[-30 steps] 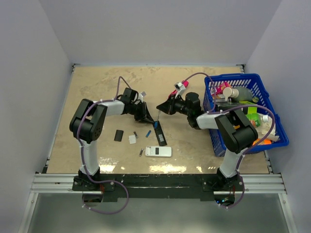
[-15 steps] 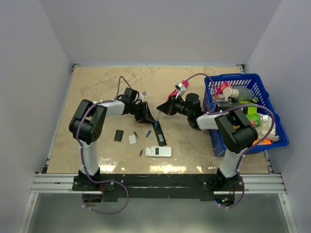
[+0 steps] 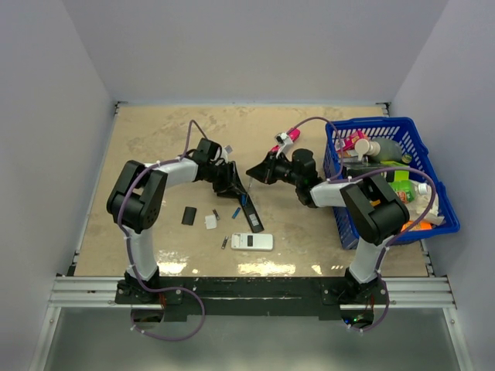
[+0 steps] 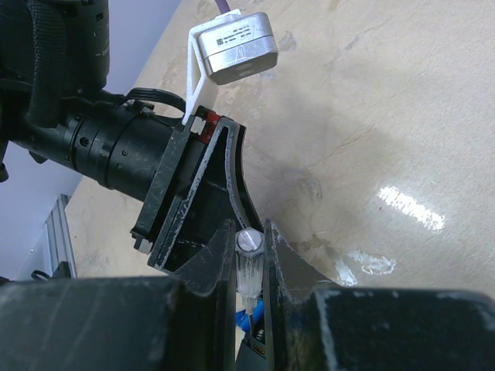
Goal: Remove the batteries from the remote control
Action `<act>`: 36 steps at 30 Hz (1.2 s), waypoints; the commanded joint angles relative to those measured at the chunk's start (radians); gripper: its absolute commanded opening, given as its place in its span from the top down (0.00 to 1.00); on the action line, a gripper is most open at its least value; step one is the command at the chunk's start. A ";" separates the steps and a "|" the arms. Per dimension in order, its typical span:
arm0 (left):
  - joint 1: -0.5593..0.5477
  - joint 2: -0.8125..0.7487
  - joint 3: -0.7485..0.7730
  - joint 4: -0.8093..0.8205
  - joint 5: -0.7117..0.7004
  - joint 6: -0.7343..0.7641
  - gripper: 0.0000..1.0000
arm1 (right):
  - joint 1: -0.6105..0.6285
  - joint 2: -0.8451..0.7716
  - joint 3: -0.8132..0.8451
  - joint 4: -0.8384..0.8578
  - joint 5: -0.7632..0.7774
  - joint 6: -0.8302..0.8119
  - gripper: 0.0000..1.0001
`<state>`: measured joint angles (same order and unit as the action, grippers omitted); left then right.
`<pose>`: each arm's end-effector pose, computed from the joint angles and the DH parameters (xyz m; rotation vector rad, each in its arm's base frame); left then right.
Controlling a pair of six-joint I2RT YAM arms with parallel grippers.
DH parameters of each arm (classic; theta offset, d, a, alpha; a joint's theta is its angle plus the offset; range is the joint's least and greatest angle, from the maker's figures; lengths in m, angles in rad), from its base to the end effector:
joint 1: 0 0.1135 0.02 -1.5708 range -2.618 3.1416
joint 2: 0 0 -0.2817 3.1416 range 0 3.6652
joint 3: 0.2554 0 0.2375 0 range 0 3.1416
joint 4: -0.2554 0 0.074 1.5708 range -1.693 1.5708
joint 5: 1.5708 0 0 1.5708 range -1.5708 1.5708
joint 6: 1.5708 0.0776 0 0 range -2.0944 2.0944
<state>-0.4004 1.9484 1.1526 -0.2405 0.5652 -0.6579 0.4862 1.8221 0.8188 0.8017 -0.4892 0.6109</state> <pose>0.3509 -0.1936 0.1331 -0.1370 2.7706 -1.0753 0.3399 0.2209 0.1963 -0.2650 1.8992 1.2000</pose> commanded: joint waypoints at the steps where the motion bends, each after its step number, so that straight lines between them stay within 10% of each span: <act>1: -0.002 -0.009 0.027 -0.072 -0.080 0.050 0.52 | 0.014 -0.027 0.040 0.024 0.011 0.007 1.00; 36: 0.014 -0.100 0.056 -0.223 -0.228 0.132 0.57 | 0.034 -0.032 0.054 0.028 0.096 0.006 1.00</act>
<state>-0.4042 1.9141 1.2041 -0.4103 0.3893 -0.5564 0.5072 1.8050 0.8299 0.7818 -0.4271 0.6098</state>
